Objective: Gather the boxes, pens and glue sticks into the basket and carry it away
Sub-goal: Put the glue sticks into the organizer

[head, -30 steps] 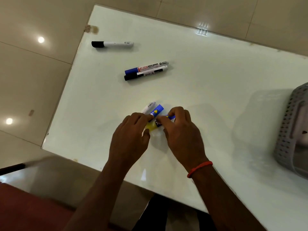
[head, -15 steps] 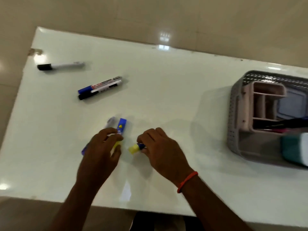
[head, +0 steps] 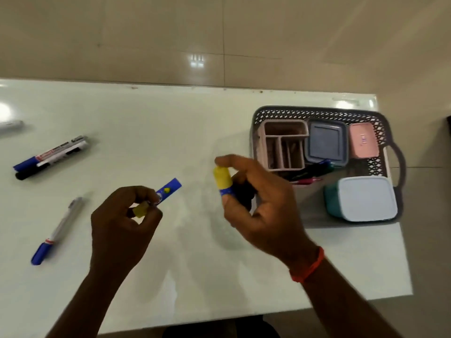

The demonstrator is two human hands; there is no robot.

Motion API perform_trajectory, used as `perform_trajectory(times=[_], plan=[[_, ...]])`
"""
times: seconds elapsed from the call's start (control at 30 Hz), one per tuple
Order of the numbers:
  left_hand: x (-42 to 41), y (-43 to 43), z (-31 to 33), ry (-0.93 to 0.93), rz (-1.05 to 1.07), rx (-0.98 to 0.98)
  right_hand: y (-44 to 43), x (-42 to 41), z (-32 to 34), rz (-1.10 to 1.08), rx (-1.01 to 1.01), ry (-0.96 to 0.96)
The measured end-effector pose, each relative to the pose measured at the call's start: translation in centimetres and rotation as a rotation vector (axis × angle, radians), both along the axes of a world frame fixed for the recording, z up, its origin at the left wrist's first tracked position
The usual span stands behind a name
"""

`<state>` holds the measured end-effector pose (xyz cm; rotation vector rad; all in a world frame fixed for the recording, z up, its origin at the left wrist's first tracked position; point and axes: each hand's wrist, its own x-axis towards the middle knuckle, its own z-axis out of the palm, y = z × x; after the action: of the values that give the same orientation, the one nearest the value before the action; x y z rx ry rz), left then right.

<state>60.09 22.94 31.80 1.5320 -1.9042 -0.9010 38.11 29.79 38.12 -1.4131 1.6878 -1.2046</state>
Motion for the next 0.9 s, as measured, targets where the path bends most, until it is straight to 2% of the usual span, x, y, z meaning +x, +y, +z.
perform_trajectory(times=[0.23,0.37,0.43,0.57,0.7,0.9], plan=[[-10.5,0.9,4.0,0.223,-0.079,-0.064,-1.0,-11.0,4.1,-0.221,-0.179,-0.006],[-15.2,1.4,4.8,0.431,-0.102,-0.018,-1.9,-15.9,3.5,-0.292,-0.113,-0.035],[-17.1,1.4,4.7,0.479,-0.122,-0.004,-2.2,-17.6,2.5,-0.291,-0.036,-0.053],[-19.8,1.3,4.0,0.467,-0.162,-0.022,-2.5,-19.0,0.1,-0.257,0.07,-0.119],[-21.3,1.5,3.0,0.338,-0.209,-0.09,-2.4,-19.0,-2.6,-0.202,0.117,-0.211],[-22.2,1.2,1.5,0.17,-0.294,-0.2,-2.2,-18.9,-4.2,-0.089,0.158,-0.208]])
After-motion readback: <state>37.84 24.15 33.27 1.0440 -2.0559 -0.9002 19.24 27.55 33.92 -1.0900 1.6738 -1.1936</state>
